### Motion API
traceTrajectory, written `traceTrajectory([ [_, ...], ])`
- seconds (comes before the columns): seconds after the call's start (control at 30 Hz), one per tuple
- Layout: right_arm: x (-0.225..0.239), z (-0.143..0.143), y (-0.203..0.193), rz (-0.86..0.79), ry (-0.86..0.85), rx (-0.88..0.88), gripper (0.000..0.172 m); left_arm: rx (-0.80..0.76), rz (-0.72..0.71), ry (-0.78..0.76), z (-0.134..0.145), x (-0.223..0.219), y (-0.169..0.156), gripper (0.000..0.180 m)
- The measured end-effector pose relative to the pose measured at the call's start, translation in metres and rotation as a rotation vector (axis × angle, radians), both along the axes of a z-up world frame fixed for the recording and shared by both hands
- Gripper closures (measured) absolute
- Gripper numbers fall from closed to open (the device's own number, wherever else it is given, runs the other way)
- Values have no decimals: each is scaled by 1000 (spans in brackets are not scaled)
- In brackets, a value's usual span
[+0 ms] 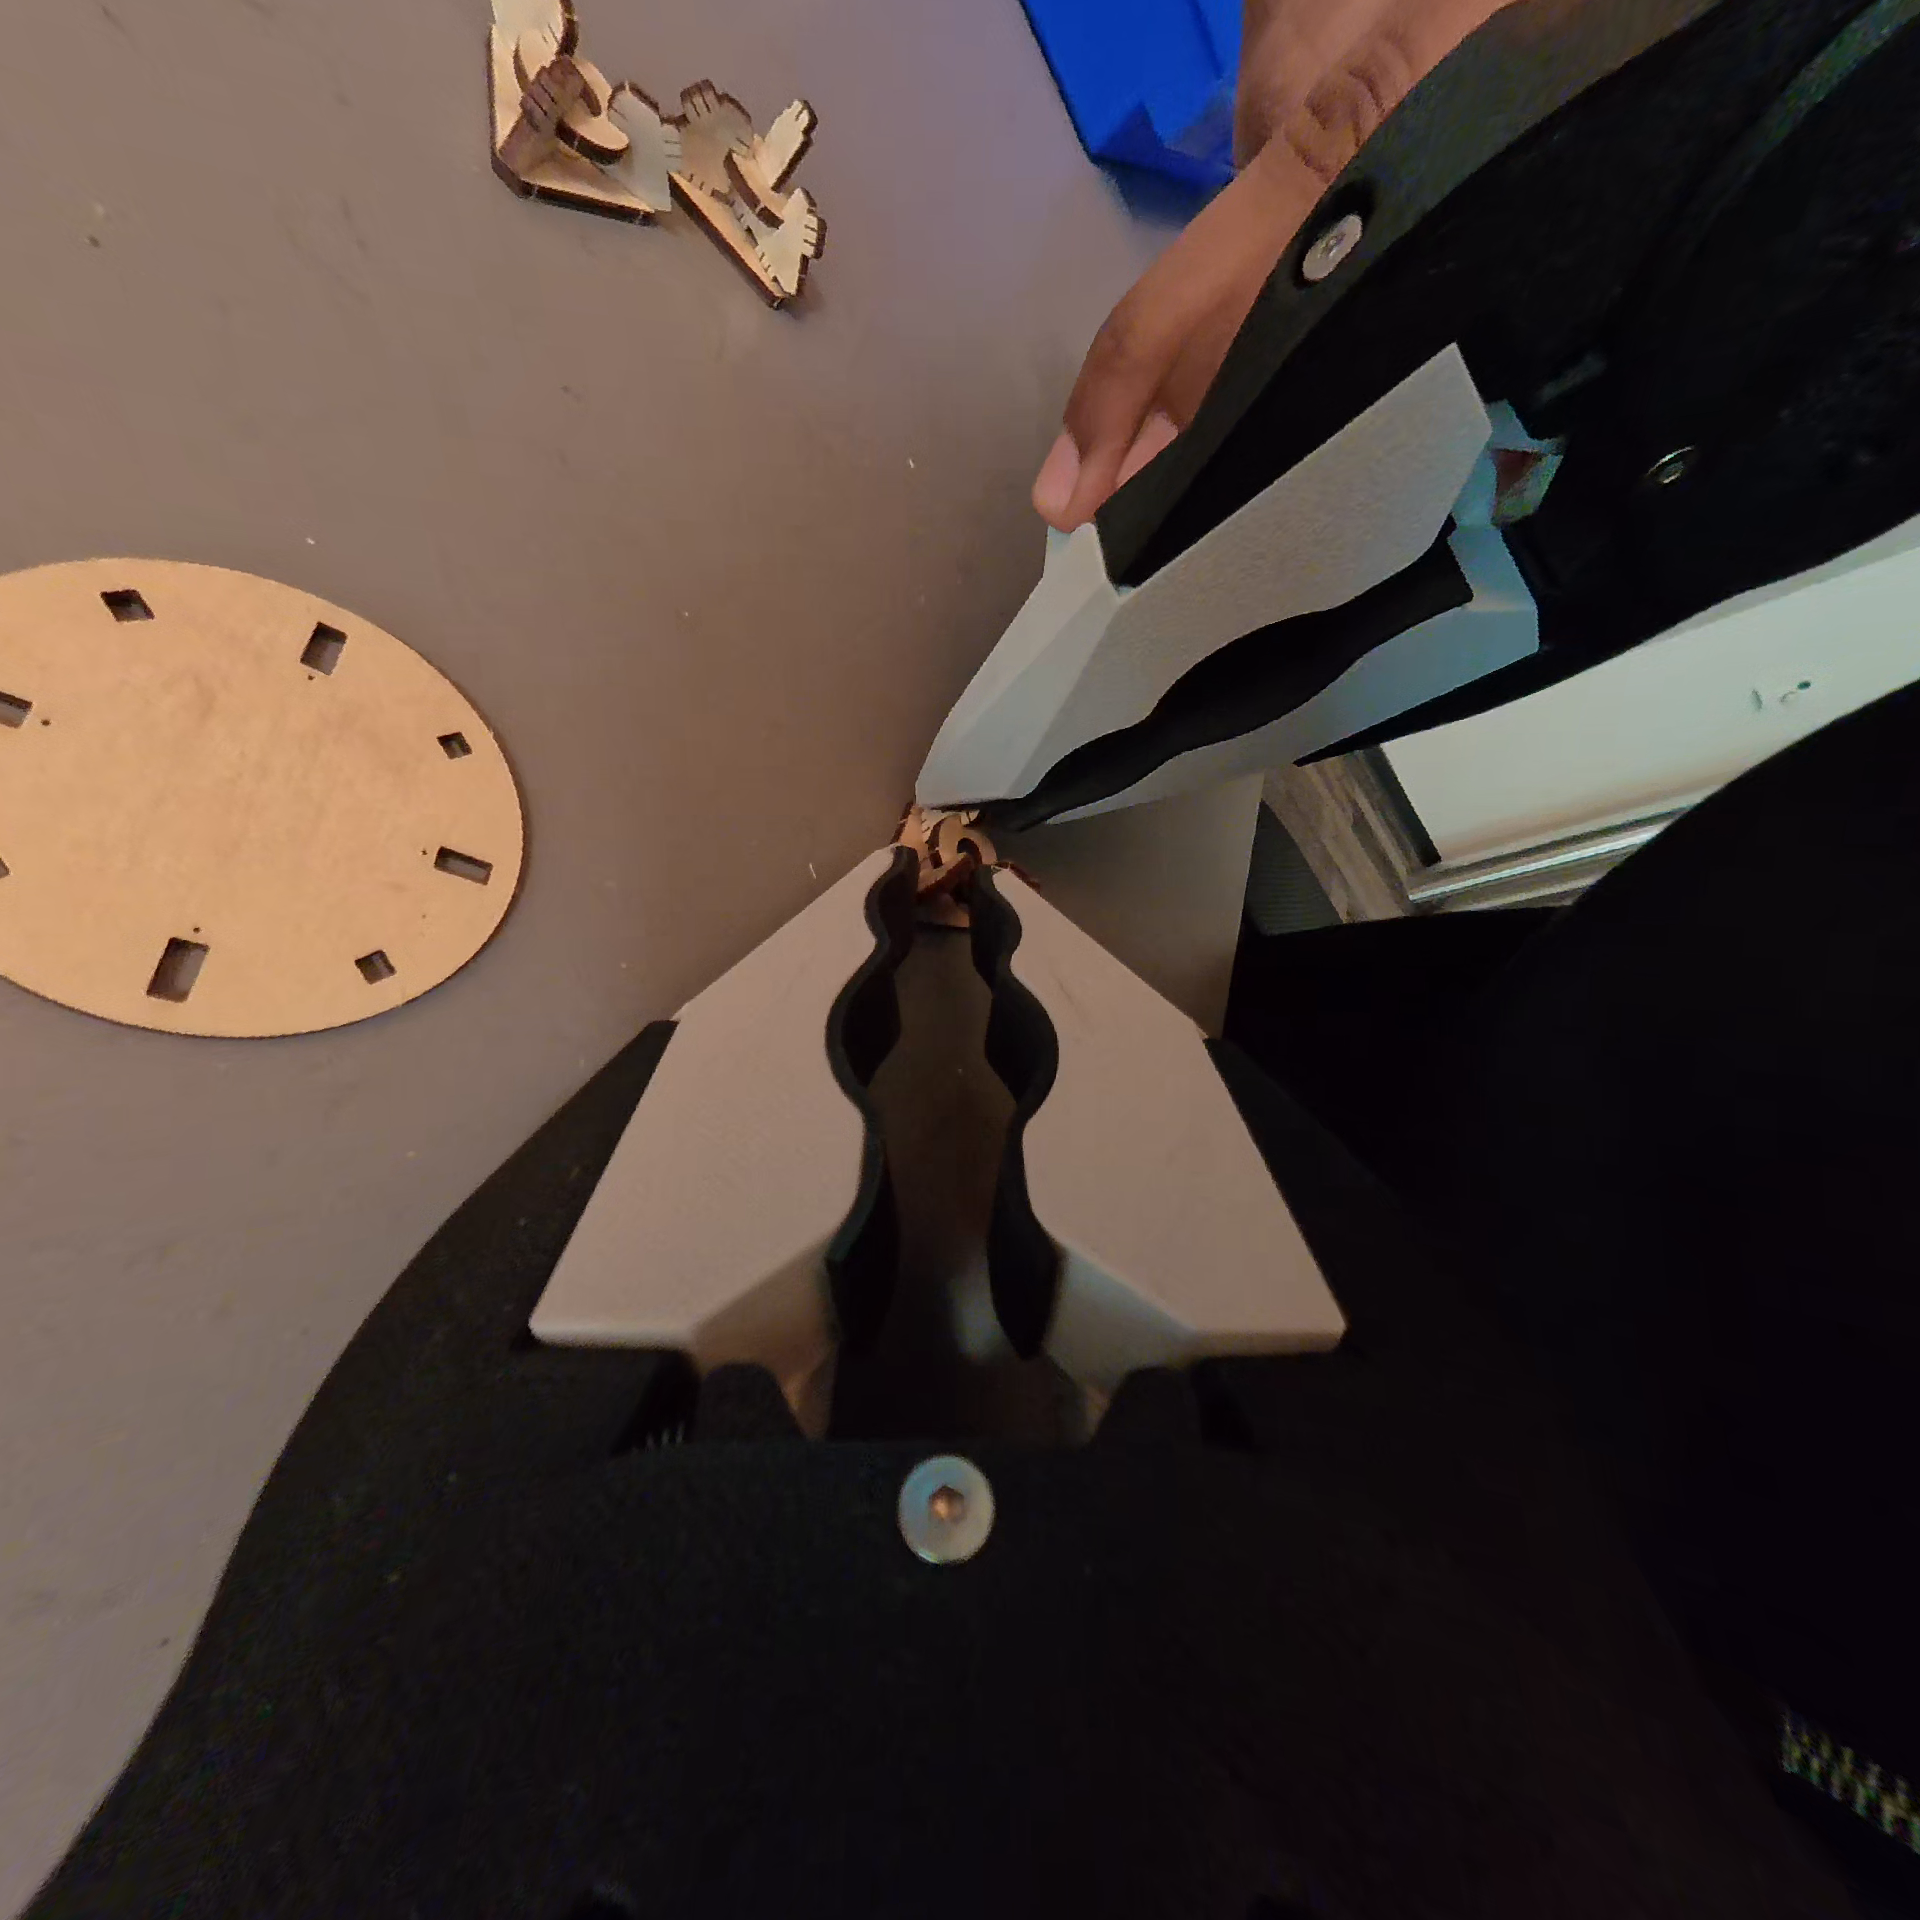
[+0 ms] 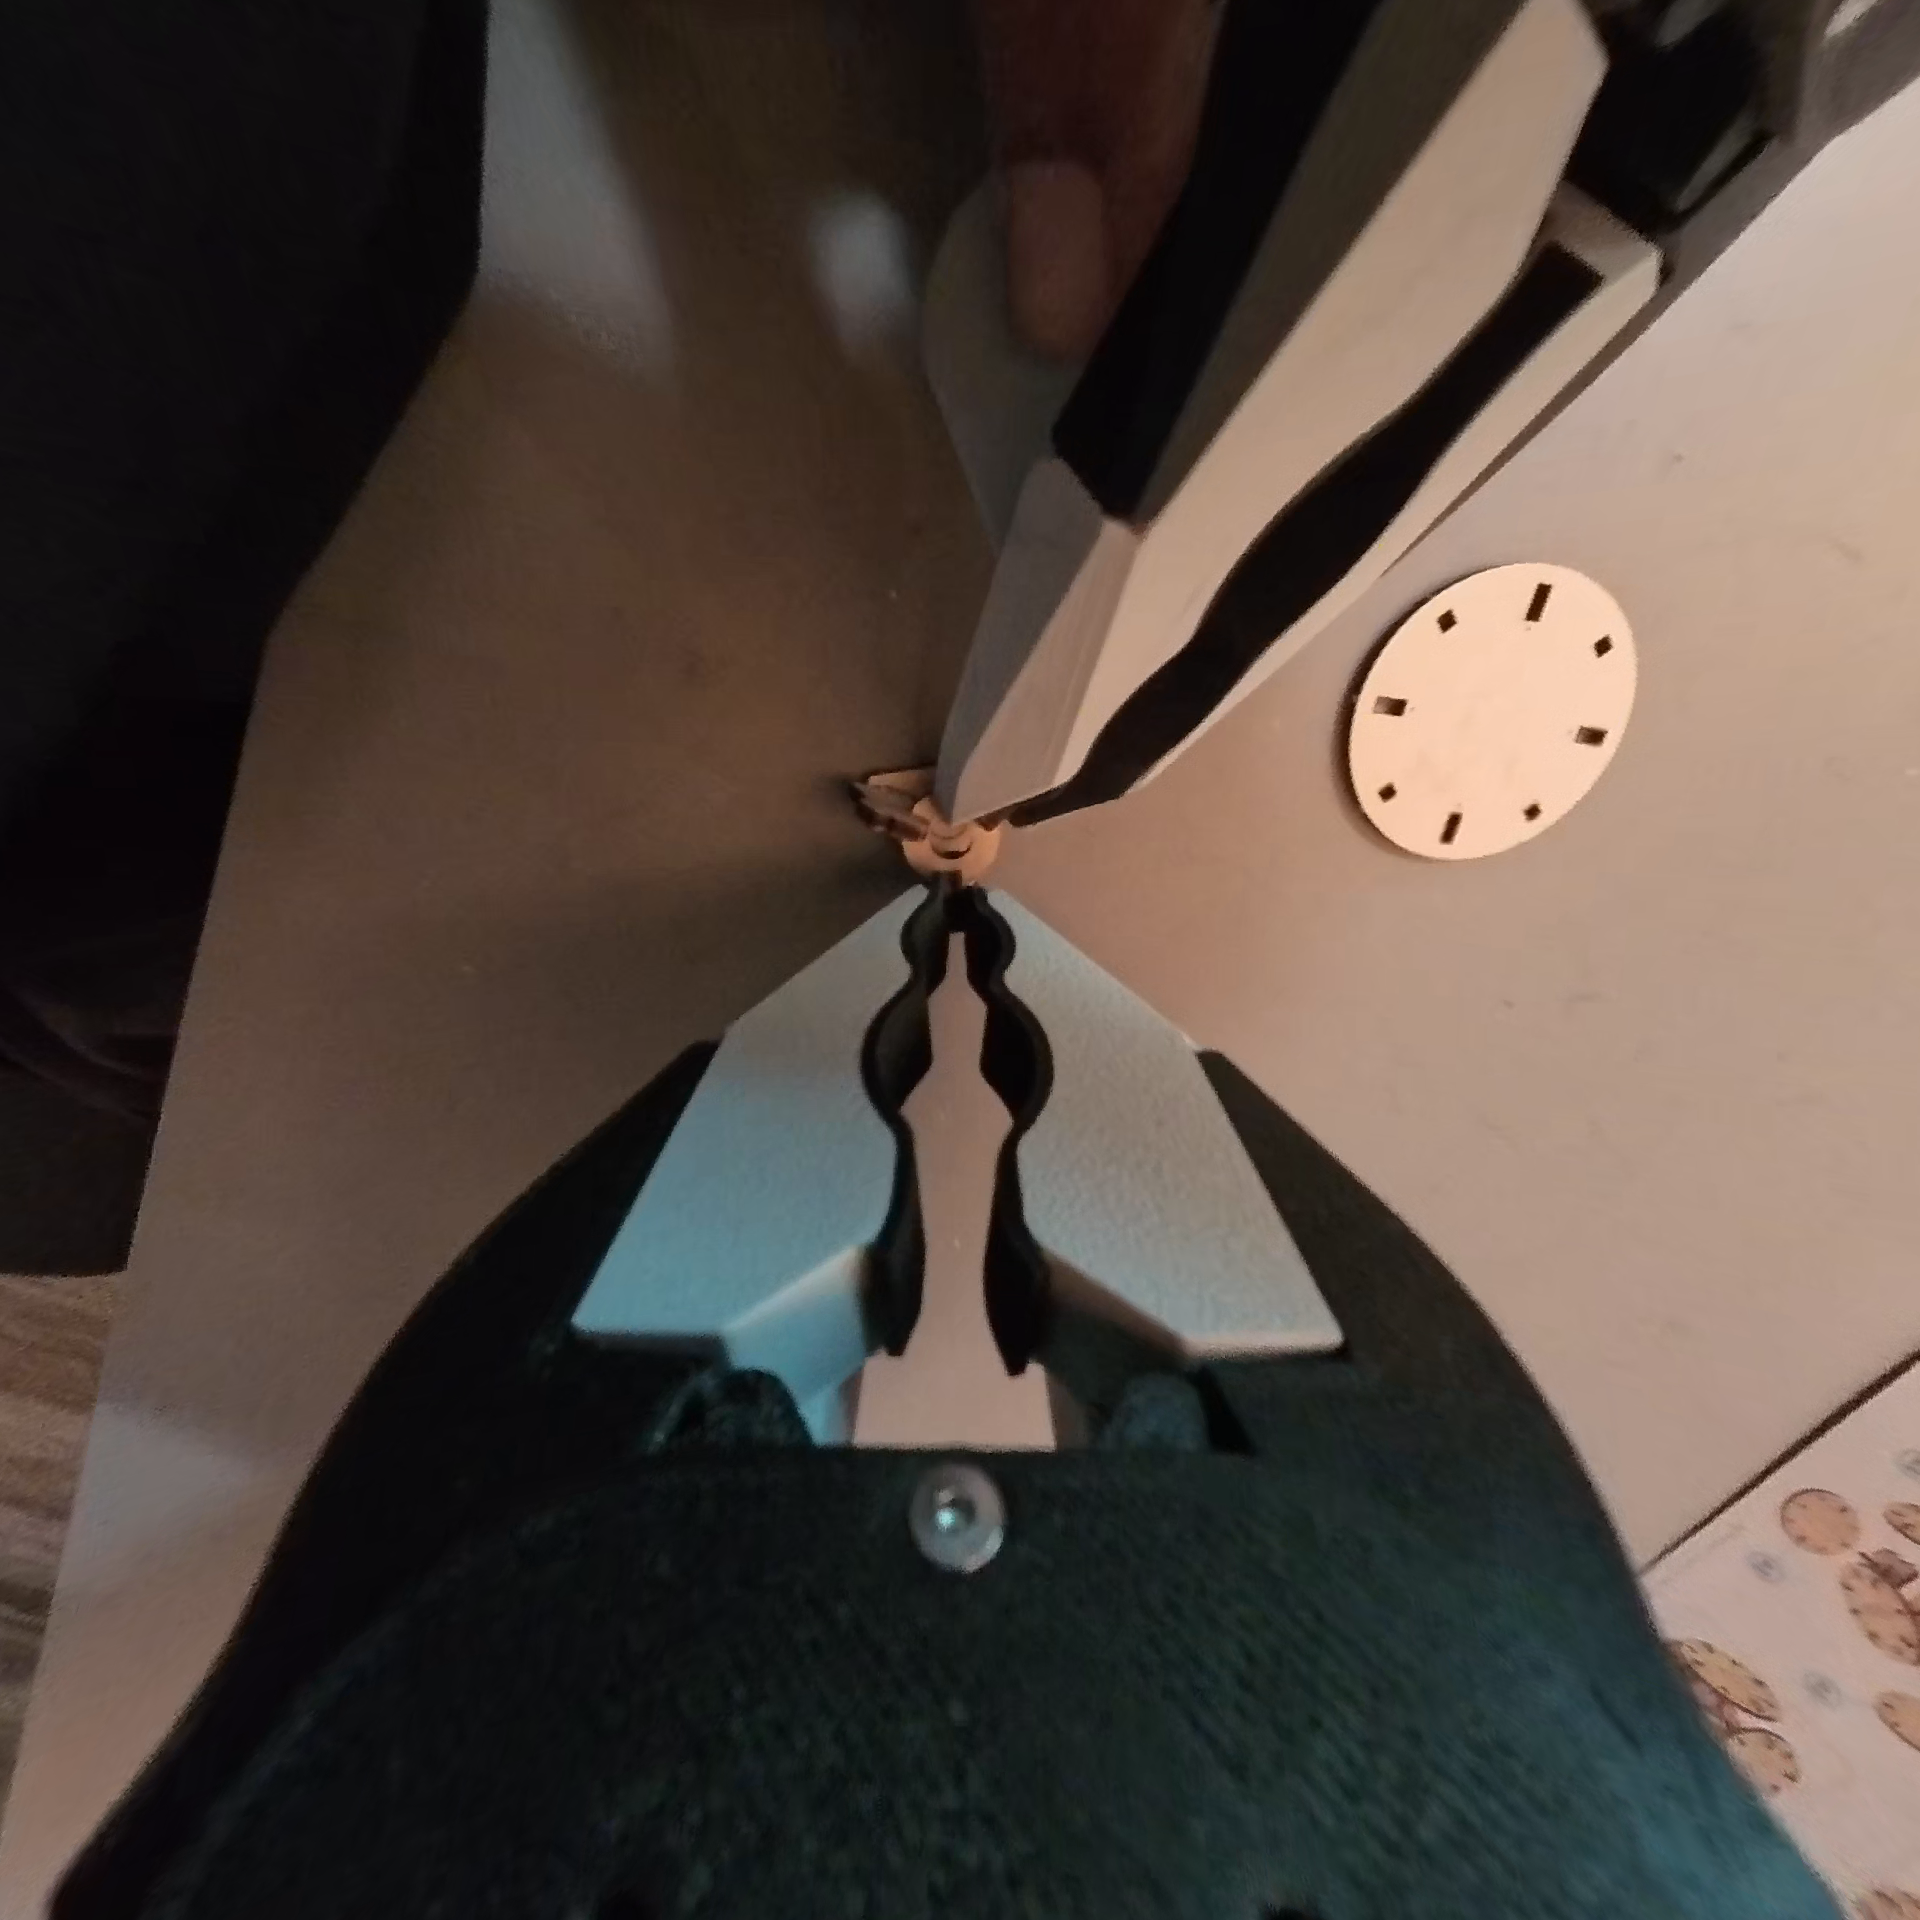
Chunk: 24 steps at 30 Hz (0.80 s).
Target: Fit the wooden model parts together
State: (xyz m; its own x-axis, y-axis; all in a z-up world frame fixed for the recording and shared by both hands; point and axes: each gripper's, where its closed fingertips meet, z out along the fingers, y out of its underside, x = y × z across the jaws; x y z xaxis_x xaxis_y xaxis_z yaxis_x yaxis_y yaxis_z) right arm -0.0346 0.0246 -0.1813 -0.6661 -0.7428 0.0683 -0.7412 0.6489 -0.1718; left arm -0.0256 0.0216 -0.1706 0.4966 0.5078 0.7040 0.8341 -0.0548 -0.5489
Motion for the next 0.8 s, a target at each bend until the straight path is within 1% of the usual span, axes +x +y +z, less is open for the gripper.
traceTrajectory([
  [0.13,0,0,0,5,34,-11,171,-3,2,4,0,0,0,168],
  [0.23,-1,1,-2,-90,-17,-60,169,3,6,3,1,0,-1,169],
  [0.27,-2,1,-3,-126,-27,-72,166,4,8,5,1,-1,-1,169],
  [0.33,-10,1,2,-179,-11,-56,140,9,27,16,3,-2,-3,169],
  [0.4,-13,5,3,-231,-19,-62,131,38,51,40,9,-4,-7,154],
  [0.47,-10,13,-2,-303,-65,-96,134,73,78,58,15,-5,-13,146],
  [0.57,-11,22,-10,-451,-103,-108,142,72,129,82,17,-7,-32,146],
  [0.6,-10,24,-13,-503,-120,-104,146,84,150,98,20,-8,-38,147],
  [0.73,3,26,-23,-696,-250,-72,149,152,260,146,32,-14,-68,154],
  [0.8,7,21,-24,-761,-259,-47,153,169,297,166,36,-14,-80,157],
])
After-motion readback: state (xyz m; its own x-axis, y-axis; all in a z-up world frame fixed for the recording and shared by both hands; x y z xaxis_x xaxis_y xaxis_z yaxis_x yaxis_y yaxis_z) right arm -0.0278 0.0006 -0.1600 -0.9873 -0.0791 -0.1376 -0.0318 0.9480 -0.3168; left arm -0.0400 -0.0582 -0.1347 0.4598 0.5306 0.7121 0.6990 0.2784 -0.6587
